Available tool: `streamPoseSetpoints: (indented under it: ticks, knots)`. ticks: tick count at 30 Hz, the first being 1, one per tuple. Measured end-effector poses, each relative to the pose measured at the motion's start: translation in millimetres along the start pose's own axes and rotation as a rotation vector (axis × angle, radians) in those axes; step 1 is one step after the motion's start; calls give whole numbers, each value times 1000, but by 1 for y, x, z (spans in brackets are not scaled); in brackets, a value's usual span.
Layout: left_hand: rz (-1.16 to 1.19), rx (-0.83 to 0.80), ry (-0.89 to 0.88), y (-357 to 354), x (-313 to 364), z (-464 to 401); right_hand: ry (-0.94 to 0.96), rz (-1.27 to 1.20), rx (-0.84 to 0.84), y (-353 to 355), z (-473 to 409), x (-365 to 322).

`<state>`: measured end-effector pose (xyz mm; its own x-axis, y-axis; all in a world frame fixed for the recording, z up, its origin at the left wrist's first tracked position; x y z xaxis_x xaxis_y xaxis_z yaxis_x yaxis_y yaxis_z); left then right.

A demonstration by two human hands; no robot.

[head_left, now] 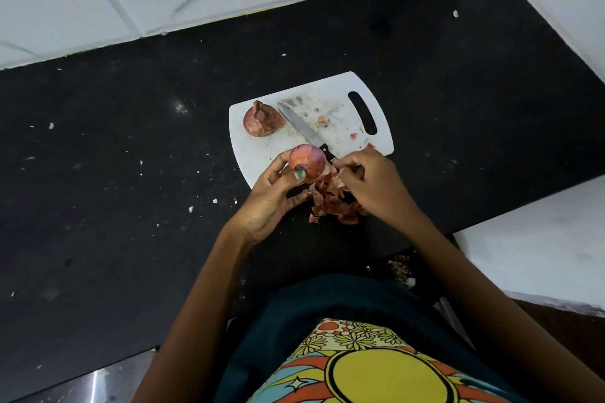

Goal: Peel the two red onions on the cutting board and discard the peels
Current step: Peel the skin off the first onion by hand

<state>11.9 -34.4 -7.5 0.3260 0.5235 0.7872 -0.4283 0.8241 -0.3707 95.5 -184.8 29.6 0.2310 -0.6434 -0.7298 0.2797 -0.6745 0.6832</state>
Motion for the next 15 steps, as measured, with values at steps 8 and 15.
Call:
streamPoseSetpoints:
  ticks: [8,15]
  knots:
    - [-46,20,-22,-2,-1,0,-68,-390,-78,11,3,-30]
    - [-67,39,-53,-4,-2,3,-77,-374,-14,8,4,-29]
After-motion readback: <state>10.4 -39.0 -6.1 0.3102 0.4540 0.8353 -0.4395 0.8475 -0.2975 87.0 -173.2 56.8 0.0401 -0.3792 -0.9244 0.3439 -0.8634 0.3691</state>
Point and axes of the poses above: each hand's wrist, its own z-axis away from the middle knuckle, its own y-axis out of the back of the hand, x = y × z, the point moved 3 cm from there along -z, towards the middle knuckle, and after that the axes turned 11 degrees about x, right-handed, at the moved point
